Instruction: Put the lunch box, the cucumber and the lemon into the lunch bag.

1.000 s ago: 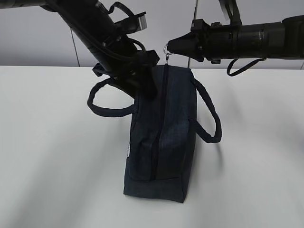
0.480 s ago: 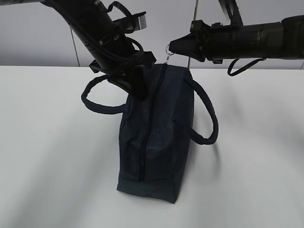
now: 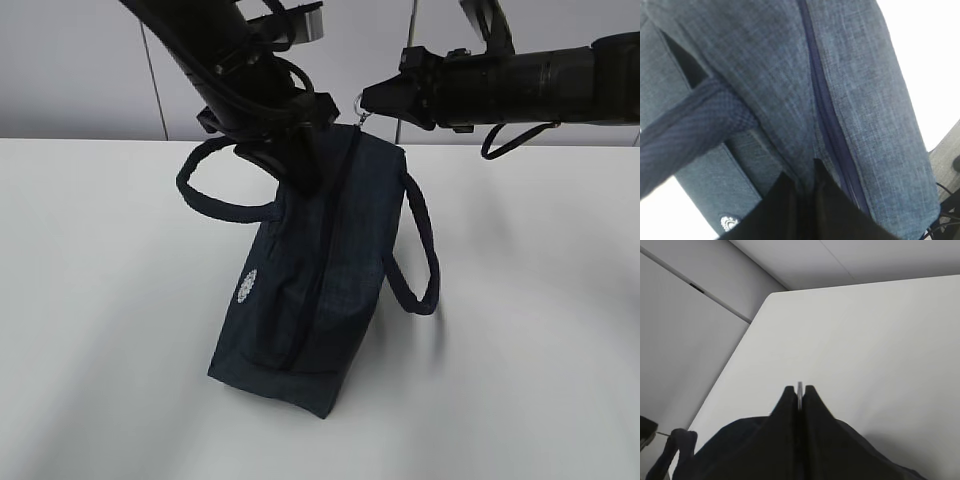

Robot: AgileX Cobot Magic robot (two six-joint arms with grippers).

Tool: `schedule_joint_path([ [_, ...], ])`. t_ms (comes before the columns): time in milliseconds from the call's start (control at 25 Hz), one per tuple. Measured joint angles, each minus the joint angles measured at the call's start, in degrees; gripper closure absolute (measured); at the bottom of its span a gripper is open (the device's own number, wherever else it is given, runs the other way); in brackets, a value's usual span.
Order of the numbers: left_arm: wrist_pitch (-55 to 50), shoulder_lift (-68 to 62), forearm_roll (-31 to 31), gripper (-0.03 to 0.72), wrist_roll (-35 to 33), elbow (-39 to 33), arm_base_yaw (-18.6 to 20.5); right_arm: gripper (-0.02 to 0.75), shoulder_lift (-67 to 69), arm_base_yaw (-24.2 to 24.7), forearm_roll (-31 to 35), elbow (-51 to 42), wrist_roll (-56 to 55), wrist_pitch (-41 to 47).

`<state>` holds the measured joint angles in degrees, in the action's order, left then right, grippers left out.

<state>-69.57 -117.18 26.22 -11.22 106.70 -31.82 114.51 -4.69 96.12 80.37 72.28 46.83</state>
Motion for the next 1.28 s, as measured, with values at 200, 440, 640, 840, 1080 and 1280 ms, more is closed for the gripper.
schedule_joint_path([
  [200, 0.2, 0.9, -0.4, 0.697, -0.1, 0.0, -2.2, 0.738, 0.0, 0.0, 0.0, 0.0, 0.4, -0.3],
  [440, 0.0, 3.1, -0.6, 0.697, -0.1, 0.0, -3.0, 0.738, 0.0, 0.0, 0.1, 0.0, 0.6, -0.8],
  [640, 0.0, 3.4, -0.2, 0.697, -0.1, 0.0, -4.0, 0.738, 0.2, 0.0, 0.2, 1.1, 0.6, -0.7],
  [840, 0.6, 3.6, 0.0, 0.697, -0.1, 0.0, -5.4, 0.738, 1.6, 0.0, -0.1, 2.9, 0.6, 0.2],
  [1080, 1.1, 4.7, 0.1, 0.697, -0.1, 0.0, -6.5, 0.738, 2.8, -0.1, -0.1, 3.5, 0.6, 1.7],
  [1280, 1.3, 5.2, -0.3, 0.697, -0.1, 0.0, -7.3, 0.738, 3.6, -0.1, -0.1, 3.7, 0.6, 2.8],
])
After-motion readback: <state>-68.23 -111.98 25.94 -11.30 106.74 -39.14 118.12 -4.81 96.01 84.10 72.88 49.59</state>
